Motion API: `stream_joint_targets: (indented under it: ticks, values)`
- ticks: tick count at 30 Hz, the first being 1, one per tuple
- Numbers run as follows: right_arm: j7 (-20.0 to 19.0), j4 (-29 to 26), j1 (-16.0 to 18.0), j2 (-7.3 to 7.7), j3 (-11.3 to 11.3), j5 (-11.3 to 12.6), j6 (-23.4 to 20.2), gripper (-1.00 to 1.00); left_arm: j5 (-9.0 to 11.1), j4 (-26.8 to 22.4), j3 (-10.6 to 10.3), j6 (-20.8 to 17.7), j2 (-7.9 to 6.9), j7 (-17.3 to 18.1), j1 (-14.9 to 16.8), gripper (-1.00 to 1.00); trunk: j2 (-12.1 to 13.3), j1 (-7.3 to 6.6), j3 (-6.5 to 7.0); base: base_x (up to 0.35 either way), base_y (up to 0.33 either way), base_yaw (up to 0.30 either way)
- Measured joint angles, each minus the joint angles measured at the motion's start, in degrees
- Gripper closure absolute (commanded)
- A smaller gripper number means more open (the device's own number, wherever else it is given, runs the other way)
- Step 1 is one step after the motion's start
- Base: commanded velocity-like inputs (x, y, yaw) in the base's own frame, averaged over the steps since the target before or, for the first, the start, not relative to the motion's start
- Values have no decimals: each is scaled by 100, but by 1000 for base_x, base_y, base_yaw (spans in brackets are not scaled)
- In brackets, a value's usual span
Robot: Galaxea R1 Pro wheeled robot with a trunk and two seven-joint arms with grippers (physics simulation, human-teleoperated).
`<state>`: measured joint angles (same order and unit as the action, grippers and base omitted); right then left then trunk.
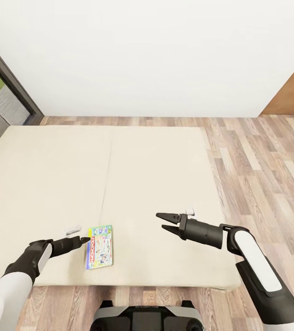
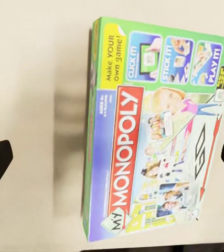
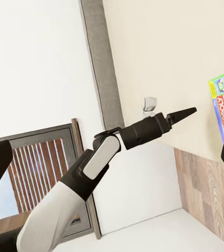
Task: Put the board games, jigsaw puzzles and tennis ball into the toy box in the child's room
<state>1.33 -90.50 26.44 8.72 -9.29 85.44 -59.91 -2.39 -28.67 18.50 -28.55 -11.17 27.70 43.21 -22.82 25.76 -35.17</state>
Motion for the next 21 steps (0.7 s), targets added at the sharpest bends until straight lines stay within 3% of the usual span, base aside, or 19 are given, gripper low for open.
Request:
stream_joint_targets:
  ticks: [17, 21]
  values:
    - [2, 2, 4, 1, -2, 0, 0, -100, 11, -49, 10, 0, 1, -7, 5, -100, 0, 0, -160, 0, 0, 0]
    - [3, 1, 6, -5, -5, 0, 0, -100, 22, -56, 11, -19, 4, -9, 142, -100, 0, 0, -198, 0, 0, 0]
